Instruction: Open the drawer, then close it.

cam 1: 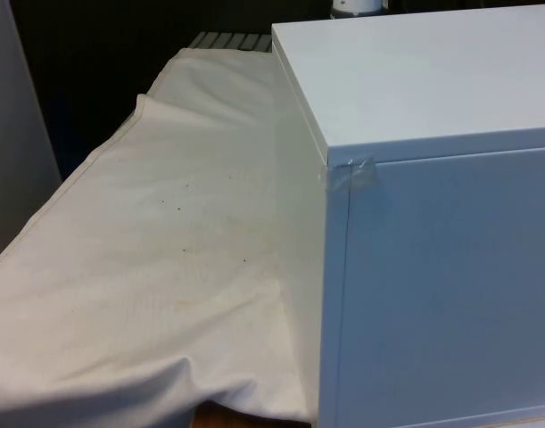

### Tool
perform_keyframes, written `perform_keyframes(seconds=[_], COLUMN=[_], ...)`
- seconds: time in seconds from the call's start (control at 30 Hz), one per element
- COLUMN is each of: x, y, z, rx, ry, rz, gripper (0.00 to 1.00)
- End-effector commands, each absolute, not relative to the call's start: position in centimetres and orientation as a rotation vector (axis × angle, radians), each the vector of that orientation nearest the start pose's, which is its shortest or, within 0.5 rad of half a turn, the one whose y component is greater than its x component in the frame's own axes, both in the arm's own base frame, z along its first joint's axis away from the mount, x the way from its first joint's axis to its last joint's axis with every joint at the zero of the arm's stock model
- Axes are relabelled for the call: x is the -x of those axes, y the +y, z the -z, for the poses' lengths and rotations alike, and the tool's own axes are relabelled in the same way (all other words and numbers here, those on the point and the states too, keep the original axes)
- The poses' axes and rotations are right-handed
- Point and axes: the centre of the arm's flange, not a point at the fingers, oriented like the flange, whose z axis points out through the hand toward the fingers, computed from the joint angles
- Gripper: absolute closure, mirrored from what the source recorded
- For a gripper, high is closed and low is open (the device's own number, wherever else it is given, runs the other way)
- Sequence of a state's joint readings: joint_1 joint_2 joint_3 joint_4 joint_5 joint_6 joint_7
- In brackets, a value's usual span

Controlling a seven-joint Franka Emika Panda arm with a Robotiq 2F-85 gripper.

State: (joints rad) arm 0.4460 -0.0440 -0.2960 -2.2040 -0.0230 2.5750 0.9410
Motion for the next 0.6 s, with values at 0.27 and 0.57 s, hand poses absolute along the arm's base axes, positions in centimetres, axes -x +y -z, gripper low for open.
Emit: perform_keyframes(seconds=[0.27,0.57], x=[-55.5,-55.8], y=[8.1,8.1], z=[-43.7,-43.2], rx=[2.614,2.569], ry=[1.188,1.255], rz=[0.517,0.512], gripper=[0.00,0.00])
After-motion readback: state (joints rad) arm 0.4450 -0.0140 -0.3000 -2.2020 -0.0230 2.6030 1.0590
